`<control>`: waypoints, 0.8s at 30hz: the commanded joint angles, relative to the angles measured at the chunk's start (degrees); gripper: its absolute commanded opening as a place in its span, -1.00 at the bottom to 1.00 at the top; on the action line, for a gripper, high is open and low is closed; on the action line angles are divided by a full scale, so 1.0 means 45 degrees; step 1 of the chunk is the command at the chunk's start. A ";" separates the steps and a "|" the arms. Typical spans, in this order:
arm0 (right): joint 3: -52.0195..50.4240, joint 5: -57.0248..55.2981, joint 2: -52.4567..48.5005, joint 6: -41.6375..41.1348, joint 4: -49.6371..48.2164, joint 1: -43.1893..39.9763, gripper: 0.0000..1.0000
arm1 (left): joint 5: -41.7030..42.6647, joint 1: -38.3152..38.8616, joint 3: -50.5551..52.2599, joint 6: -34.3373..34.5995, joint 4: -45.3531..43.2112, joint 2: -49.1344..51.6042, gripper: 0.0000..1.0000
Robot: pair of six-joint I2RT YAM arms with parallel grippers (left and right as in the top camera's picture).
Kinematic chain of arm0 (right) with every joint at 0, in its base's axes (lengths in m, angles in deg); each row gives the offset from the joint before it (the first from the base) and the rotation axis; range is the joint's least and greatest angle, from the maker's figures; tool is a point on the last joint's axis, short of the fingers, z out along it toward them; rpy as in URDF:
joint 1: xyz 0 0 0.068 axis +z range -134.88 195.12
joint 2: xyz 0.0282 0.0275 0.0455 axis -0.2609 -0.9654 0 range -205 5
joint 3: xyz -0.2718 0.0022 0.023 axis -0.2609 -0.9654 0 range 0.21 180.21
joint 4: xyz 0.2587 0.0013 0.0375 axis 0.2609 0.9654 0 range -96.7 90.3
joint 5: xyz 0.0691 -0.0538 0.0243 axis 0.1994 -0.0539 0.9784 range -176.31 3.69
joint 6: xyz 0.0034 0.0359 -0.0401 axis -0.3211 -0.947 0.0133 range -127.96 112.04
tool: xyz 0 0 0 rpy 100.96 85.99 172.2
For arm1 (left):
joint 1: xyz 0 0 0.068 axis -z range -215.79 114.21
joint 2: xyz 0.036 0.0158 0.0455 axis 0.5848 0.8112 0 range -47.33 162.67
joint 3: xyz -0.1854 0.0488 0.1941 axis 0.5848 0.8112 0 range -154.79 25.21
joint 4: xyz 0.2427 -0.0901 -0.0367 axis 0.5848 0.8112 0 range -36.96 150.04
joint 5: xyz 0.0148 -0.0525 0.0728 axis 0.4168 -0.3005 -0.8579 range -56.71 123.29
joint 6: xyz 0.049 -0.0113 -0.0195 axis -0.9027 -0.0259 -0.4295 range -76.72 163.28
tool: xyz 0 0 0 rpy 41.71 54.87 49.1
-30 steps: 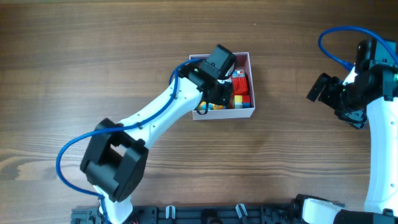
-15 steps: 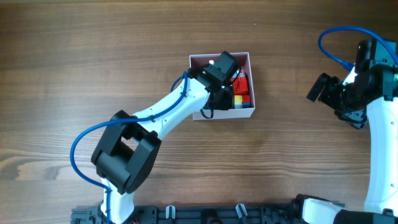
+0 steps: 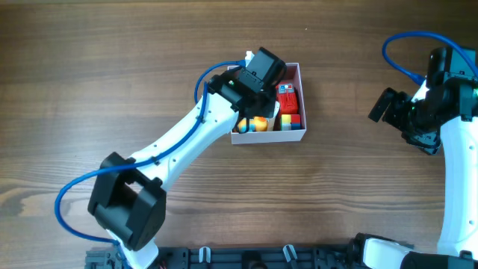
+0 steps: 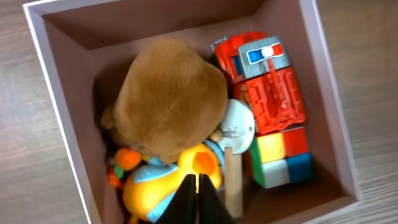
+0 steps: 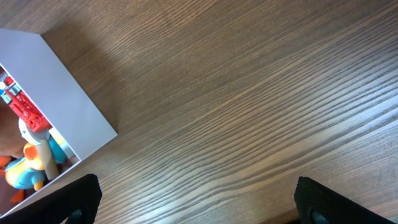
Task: Pack container
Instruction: 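Lower the rattle drum into the box and release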
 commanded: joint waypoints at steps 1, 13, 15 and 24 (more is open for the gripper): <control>0.0121 0.0559 -0.0049 0.0083 -0.0282 -0.0019 1.00 | -0.0160 -0.0068 -0.0126 -0.1734 -0.0340 0.1078 -0.92; 0.0121 0.3881 -0.0049 0.2463 -0.0690 -0.0019 1.00 | -0.1137 -0.2050 -0.0126 -0.1409 -0.1326 0.2628 -0.92; 0.0121 0.3876 -0.0049 0.2463 -0.0690 -0.0019 1.00 | -0.1141 -0.2205 -0.0126 -0.1379 -0.1156 0.2628 -0.92; 0.0121 0.3871 -0.0049 0.2429 -0.0636 -0.0019 1.00 | -0.0913 -0.0879 -0.0131 -0.1151 -0.0121 0.1205 -0.05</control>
